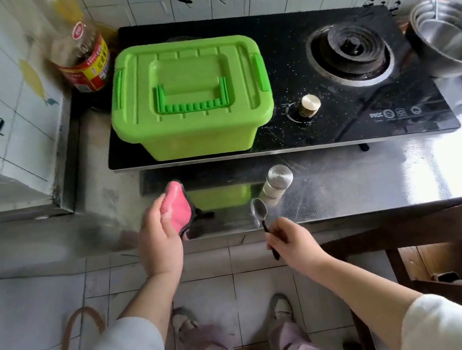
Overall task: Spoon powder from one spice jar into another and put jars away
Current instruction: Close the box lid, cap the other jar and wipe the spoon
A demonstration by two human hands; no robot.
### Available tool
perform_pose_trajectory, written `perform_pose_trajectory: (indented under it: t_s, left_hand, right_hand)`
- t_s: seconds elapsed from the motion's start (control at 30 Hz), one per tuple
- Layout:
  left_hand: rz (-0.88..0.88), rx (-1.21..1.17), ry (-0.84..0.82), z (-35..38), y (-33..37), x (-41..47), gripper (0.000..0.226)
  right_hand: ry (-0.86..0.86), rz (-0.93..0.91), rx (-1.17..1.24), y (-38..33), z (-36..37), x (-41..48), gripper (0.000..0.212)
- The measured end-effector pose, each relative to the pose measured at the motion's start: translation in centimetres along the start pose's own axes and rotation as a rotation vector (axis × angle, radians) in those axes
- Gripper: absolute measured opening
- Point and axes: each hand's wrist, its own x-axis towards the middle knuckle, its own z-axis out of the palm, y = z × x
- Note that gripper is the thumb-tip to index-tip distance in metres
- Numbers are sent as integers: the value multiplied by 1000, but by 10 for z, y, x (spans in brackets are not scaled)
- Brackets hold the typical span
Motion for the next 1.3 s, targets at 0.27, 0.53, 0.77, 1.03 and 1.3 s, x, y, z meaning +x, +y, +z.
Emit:
perform_pose_trajectory:
  t_s: [0.27, 0.53, 0.77, 1.03, 1.3]
  left_hand:
    - [151, 351, -142, -23, -52, 41, 39]
    - [267, 419, -343, 20, -47, 5, 35]
    - [441, 383, -488, 73, 7, -24, 35]
    - [580, 480, -592, 99, 17, -20, 56]
    - [414, 451, -629, 112, 36, 24, 50]
  right_hand:
    - [45, 25, 58, -27, 12, 26, 18]
    - [28, 53, 71, -9, 10, 22, 16]
    - [41, 56, 96, -3, -1, 14, 16]
    - [22, 66, 52, 14, -17, 2, 15]
    - [2, 72, 68, 9, -10, 3, 14]
